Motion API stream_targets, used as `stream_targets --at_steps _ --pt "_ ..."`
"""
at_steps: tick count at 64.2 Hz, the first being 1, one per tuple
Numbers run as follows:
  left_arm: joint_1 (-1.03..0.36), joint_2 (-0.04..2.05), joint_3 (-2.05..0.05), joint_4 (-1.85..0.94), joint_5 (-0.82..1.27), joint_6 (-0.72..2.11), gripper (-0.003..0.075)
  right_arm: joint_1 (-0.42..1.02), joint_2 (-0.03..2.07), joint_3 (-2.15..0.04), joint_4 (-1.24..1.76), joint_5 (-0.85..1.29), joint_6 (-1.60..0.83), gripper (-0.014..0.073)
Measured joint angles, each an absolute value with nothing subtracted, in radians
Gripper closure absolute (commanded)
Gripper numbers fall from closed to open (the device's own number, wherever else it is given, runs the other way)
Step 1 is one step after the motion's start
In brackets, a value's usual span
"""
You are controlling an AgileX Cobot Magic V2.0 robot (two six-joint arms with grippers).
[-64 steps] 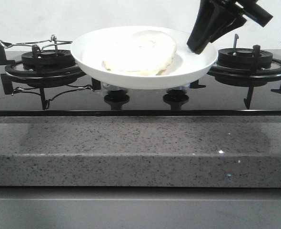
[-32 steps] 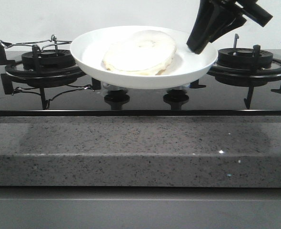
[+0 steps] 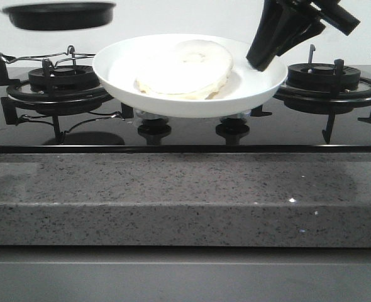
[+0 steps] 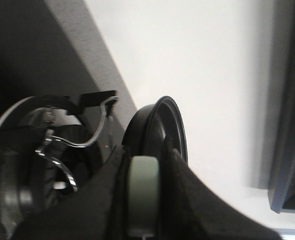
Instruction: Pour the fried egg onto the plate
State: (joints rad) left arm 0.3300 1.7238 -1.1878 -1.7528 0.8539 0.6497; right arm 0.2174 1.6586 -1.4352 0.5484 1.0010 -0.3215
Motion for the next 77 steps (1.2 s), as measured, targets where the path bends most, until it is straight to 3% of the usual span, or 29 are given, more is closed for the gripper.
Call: stream_targets --at_steps 46,51,67,72,77 --pt "0.33 1.776 -1.19 -1.703 0.854 0.645 0.0725 0.217 1.659 -1.435 0.548 1.001 -0.322 0.0655" --pt "0.33 1.776 -1.19 -1.702 0.854 0.643 0.066 0.217 1.659 -1.435 0.548 1.001 -0.322 0.0655" --pt "0.33 1.776 -1.19 -1.7 0.885 0.671 0.0289 0.217 1.659 -1.435 0.548 1.001 -0.322 0.0655" --pt "0.33 1.776 -1.19 -1.7 0.906 0.682 0.0233 0.217 1.659 -1.435 0.548 1.001 -0.322 0.0655" --pt "0.33 1.776 -1.192 -1.696 0.925 0.691 0.0225 0.217 1.659 -1.435 0.548 1.001 -0.322 0.0655"
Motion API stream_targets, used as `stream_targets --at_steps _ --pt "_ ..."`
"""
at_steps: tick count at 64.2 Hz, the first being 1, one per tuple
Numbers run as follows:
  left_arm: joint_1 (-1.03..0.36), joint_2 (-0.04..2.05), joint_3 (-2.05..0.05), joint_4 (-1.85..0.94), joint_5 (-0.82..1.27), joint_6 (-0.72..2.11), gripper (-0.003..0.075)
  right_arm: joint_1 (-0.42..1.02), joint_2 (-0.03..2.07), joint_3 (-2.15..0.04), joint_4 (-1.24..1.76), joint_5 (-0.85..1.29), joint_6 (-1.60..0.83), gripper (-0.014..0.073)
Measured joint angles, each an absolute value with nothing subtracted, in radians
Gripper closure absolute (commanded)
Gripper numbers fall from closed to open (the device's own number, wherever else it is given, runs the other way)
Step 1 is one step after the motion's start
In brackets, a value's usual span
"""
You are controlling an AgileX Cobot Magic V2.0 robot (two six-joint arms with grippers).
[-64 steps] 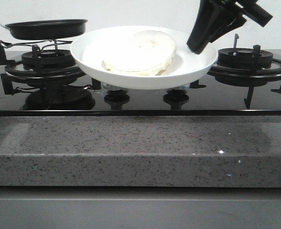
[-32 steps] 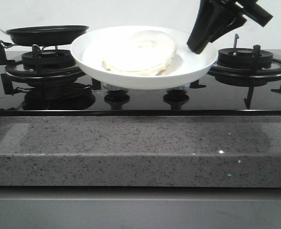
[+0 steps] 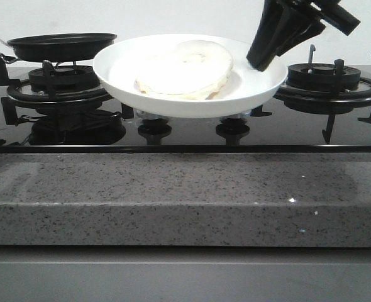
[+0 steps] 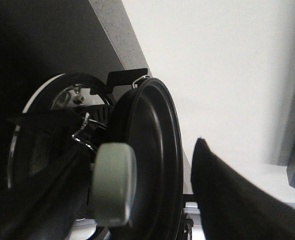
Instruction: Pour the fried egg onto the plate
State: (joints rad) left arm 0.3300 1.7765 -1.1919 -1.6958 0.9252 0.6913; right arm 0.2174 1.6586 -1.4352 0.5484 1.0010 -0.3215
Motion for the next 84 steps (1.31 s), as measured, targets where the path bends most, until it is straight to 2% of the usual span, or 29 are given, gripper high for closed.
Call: stream_targets --at_steps 30,35,41,58,84 --pt "0.412 1.776 -1.193 -1.507 1.143 0.7 0.0239 0.217 1.659 -1.435 0.548 1.001 -0.322 0.0655" --pt "0.412 1.776 -1.193 -1.495 1.16 0.7 0.0287 0.217 1.659 -1.435 0.548 1.001 -0.322 0.0655" --pt "0.412 1.776 -1.193 -1.489 1.171 0.7 0.0382 0.217 1.659 -1.435 0.548 1.001 -0.322 0.0655" --pt "0.412 1.776 -1.193 -1.481 1.173 0.7 0.0741 0.217 1.659 -1.435 0.548 1.001 -0.322 0.0655" --pt "0.412 1.723 -1.196 -1.43 1.168 0.717 0.074 0.217 1.659 -1.435 0.548 1.001 -0.322 0.0655"
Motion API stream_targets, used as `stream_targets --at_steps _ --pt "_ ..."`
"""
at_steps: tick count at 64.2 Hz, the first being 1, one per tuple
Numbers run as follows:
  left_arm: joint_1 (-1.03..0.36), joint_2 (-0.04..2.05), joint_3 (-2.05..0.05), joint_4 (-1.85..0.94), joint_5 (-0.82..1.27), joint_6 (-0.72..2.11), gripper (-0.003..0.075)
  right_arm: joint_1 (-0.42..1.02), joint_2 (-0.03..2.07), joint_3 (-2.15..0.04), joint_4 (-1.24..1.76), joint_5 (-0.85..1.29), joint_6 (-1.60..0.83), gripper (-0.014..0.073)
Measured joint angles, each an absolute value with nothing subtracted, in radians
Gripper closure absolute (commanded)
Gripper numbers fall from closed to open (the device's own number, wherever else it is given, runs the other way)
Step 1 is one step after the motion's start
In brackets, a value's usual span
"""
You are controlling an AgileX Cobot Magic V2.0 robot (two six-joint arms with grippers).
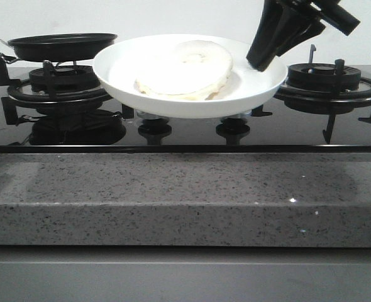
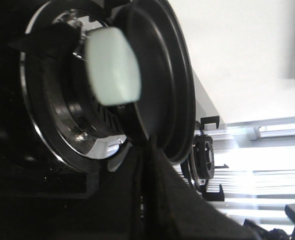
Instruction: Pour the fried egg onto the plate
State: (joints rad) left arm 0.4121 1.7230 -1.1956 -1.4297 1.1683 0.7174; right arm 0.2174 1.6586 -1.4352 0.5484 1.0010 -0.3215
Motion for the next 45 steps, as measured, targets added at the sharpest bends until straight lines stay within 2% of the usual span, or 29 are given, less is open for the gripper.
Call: stream_targets --at_steps 7,17,45 --pt "0.409 1.634 -1.196 -1.327 1.116 0.716 0.074 0.217 1.659 -1.435 0.548 1.001 -0.322 0.0655" --pt "0.372 1.49 -1.196 -1.031 0.967 0.625 0.074 0.217 1.659 -1.435 0.548 1.001 -0.322 0.0655" --pt "0.14 1.214 -1.196 -0.27 0.827 0.21 0.074 0.217 1.659 -1.435 0.548 1.001 -0.322 0.0655"
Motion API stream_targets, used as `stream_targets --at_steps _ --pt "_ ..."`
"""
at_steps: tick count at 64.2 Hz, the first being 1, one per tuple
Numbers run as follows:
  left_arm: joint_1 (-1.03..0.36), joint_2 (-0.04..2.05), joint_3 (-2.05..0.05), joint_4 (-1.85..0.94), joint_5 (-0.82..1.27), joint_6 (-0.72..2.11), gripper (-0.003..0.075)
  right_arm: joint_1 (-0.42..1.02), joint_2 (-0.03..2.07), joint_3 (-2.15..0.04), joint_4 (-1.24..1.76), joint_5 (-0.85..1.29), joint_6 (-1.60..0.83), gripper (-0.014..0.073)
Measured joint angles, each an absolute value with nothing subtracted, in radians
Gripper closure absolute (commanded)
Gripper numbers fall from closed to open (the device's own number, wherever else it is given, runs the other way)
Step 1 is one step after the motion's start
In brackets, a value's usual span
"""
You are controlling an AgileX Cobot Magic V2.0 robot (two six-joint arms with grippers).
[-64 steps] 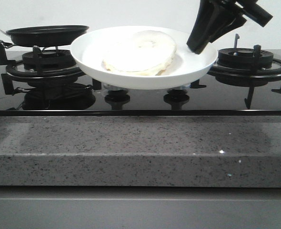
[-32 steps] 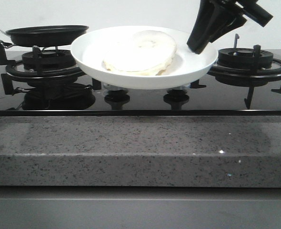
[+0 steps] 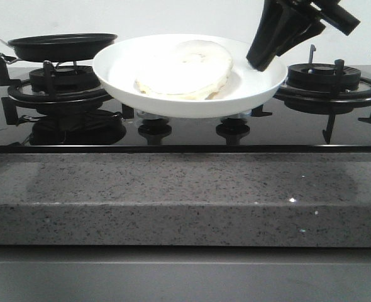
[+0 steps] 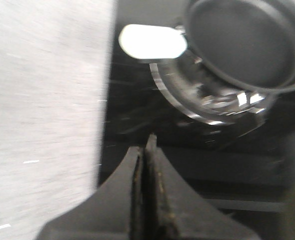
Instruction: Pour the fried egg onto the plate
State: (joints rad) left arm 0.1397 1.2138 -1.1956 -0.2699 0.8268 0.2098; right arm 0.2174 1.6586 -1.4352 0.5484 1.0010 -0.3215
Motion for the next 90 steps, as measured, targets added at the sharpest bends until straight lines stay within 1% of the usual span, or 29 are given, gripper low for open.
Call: stream_targets --at_steps 7,16,23,31,53,63,76,90 --pt "0.048 1.147 -1.191 -0.122 0.801 0.125 0.074 0.217 1.659 -1.435 0.548 1.001 -0.322 0.0655" --pt "-0.036 1.059 -1.137 -0.088 0.734 0.102 0.074 0.217 1.659 -1.435 0.548 1.001 -0.322 0.0655" --pt "-0.086 0.958 -1.043 -0.087 0.642 0.096 0.0739 0.217 1.659 -1.435 0.548 1.001 -0.322 0.0655" --pt "-0.133 0.791 -0.897 -0.106 0.523 0.095 0.0739 0.217 1.659 -1.435 0.548 1.001 -0.322 0.0655" --pt "-0.143 0.425 -0.593 -0.162 0.393 0.093 0.0739 0.217 1.659 -1.435 0.548 1.001 -0.322 0.0655" --pt "-0.143 0.291 -0.505 -0.163 0.344 0.093 0.0739 0.217 1.659 -1.435 0.548 1.001 -0.322 0.0655" --pt "-0.143 0.178 -0.429 -0.166 0.338 0.093 0.0739 0.217 1.659 -1.435 0.548 1.001 -0.322 0.0655" --pt "-0.143 0.158 -0.422 -0.167 0.336 0.093 0.0739 0.217 1.659 -1.435 0.548 1.001 -0.322 0.0655"
